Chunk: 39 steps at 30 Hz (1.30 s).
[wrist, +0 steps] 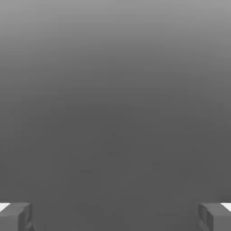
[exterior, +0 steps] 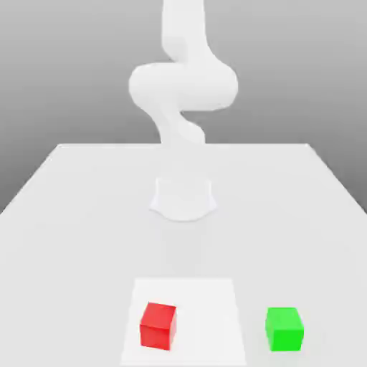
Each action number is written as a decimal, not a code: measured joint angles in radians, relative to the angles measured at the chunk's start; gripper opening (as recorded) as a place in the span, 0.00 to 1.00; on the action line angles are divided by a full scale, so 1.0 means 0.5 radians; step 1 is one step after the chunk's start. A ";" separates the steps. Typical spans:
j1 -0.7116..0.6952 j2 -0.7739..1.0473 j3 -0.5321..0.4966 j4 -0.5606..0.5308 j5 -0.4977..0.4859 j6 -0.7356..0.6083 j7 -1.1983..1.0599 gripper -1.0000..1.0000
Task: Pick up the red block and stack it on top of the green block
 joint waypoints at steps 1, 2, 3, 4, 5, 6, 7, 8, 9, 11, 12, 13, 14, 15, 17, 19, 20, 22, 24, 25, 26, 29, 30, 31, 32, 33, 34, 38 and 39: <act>-0.007 0.079 0.000 -0.023 -0.002 0.035 0.010 0.50; -0.014 0.154 -0.001 -0.046 -0.004 0.069 0.019 0.50; -0.019 0.229 -0.002 -0.068 -0.006 0.102 0.029 0.50; -0.026 0.302 -0.003 -0.089 -0.007 0.135 0.037 0.50; -0.033 0.375 -0.004 -0.111 -0.008 0.168 0.046 0.50; -0.039 0.447 -0.005 -0.132 -0.010 0.200 0.055 0.50; -0.044 0.520 -0.007 -0.154 -0.011 0.233 0.064 0.50; -0.050 0.593 -0.009 -0.175 -0.012 0.265 0.072 0.50; -0.055 0.665 -0.011 -0.197 -0.013 0.297 0.081 0.50; -0.064 0.810 -0.017 -0.239 -0.016 0.362 0.099 0.50; -0.069 0.883 -0.019 -0.261 -0.016 0.394 0.106 0.50; -0.073 0.955 -0.023 -0.282 -0.016 0.427 0.114 0.50; -0.077 1.028 -0.026 -0.304 -0.016 0.460 0.122 0.50; -0.081 1.100 -0.029 -0.325 -0.015 0.492 0.129 0.50; -0.091 1.245 -0.036 -0.368 -0.011 0.557 0.141 0.50; -0.104 1.390 -0.041 -0.411 -0.004 0.622 0.152 0.50; -0.111 1.463 -0.042 -0.432 0.000 0.654 0.157 0.50; -0.119 1.608 -0.043 -0.475 0.011 0.719 0.164 0.50; -0.123 1.753 -0.041 -0.485 0.022 0.813 0.165 0.50; -0.125 1.825 -0.038 -0.480 0.026 0.870 0.163 0.50; -0.127 1.898 -0.036 -0.471 0.031 0.929 0.160 0.50; -0.135 2.085 -0.026 -0.445 0.039 1.086 0.154 0.00; -0.135 2.085 -0.026 -0.445 0.039 1.086 0.154 0.00; -0.136 2.085 -0.026 -0.445 0.038 1.086 0.155 0.00; -0.136 2.085 -0.026 -0.445 0.037 1.086 0.156 0.00; -0.136 2.085 -0.026 -0.445 0.036 1.086 0.157 0.00; -0.136 2.085 -0.025 -0.445 0.035 1.087 0.158 0.00; -0.136 1.972 -0.027 -0.463 0.028 0.990 0.163 0.00; -0.135 1.906 -0.029 -0.473 0.025 0.934 0.165 0.00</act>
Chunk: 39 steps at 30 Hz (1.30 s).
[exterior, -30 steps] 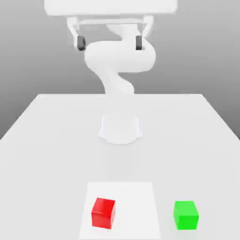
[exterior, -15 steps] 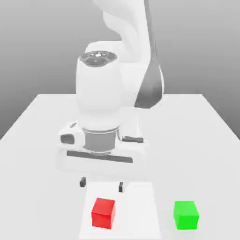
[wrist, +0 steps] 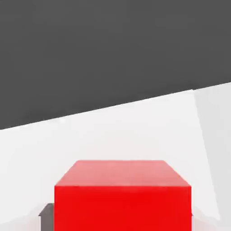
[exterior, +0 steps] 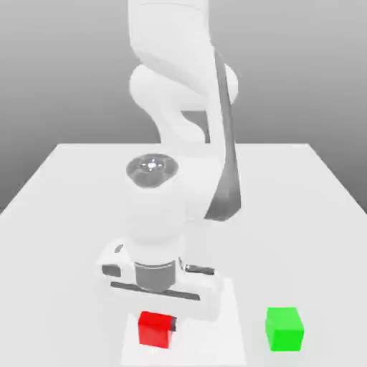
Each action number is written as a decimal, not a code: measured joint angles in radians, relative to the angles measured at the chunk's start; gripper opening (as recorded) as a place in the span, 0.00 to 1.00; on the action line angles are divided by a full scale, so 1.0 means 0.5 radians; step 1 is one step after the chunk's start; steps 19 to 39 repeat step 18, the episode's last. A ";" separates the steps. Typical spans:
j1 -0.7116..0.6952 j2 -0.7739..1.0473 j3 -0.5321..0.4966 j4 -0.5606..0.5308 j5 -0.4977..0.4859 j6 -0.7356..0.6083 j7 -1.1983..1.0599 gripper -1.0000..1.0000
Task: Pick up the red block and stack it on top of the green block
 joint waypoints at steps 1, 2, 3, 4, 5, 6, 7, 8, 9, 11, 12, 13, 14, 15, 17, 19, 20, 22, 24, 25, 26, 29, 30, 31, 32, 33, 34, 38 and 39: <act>0.002 -0.069 -0.003 -0.011 -0.001 -0.058 0.000 0.00; 0.004 -0.140 -0.003 -0.021 -0.005 -0.119 0.003 0.00; 0.030 -0.183 0.028 -0.016 -0.015 -0.166 -0.019 0.00; 0.075 -0.204 0.084 0.000 -0.028 -0.204 -0.059 0.00; 0.122 -0.222 0.143 0.017 -0.042 -0.240 -0.100 0.00; 0.171 -0.235 0.201 0.033 -0.053 -0.271 -0.143 0.00; 0.223 -0.248 0.259 0.050 -0.064 -0.301 -0.186 0.00; 0.278 -0.260 0.317 0.067 -0.074 -0.330 -0.230 0.00; 0.340 -0.272 0.375 0.084 -0.084 -0.360 -0.276 0.00; 0.425 -0.212 0.444 0.121 -0.136 -0.340 -0.320 0.00; 0.443 -0.153 0.444 0.130 -0.170 -0.292 -0.309 0.00; 0.455 -0.087 0.437 0.136 -0.207 -0.234 -0.290 0.00; 0.473 -0.018 0.418 0.141 -0.244 -0.172 -0.266 0.00; 0.489 0.037 0.401 0.145 -0.272 -0.122 -0.247 1.00; 0.489 0.037 0.401 0.145 -0.272 -0.122 -0.247 1.00; 0.489 0.037 0.401 0.145 -0.272 -0.122 -0.247 1.00; 0.489 0.037 0.401 0.145 -0.272 -0.122 -0.247 1.00; 0.489 0.037 0.401 0.145 -0.272 -0.122 -0.247 1.00; 0.489 0.037 0.401 0.145 -0.272 -0.122 -0.247 1.00; 0.489 0.037 0.401 0.145 -0.272 -0.122 -0.247 1.00; 0.489 0.037 0.401 0.145 -0.272 -0.122 -0.247 1.00; 0.489 0.037 0.401 0.145 -0.272 -0.122 -0.247 1.00; 0.489 0.037 0.401 0.145 -0.272 -0.122 -0.247 1.00; 0.489 0.037 0.401 0.145 -0.272 -0.122 -0.247 1.00; 0.489 0.037 0.401 0.145 -0.272 -0.122 -0.247 1.00; 0.489 0.037 0.401 0.145 -0.272 -0.122 -0.247 1.00; 0.489 0.037 0.401 0.145 -0.272 -0.122 -0.247 1.00; 0.489 0.037 0.401 0.145 -0.272 -0.122 -0.247 1.00; 0.489 0.037 0.401 0.145 -0.272 -0.122 -0.247 1.00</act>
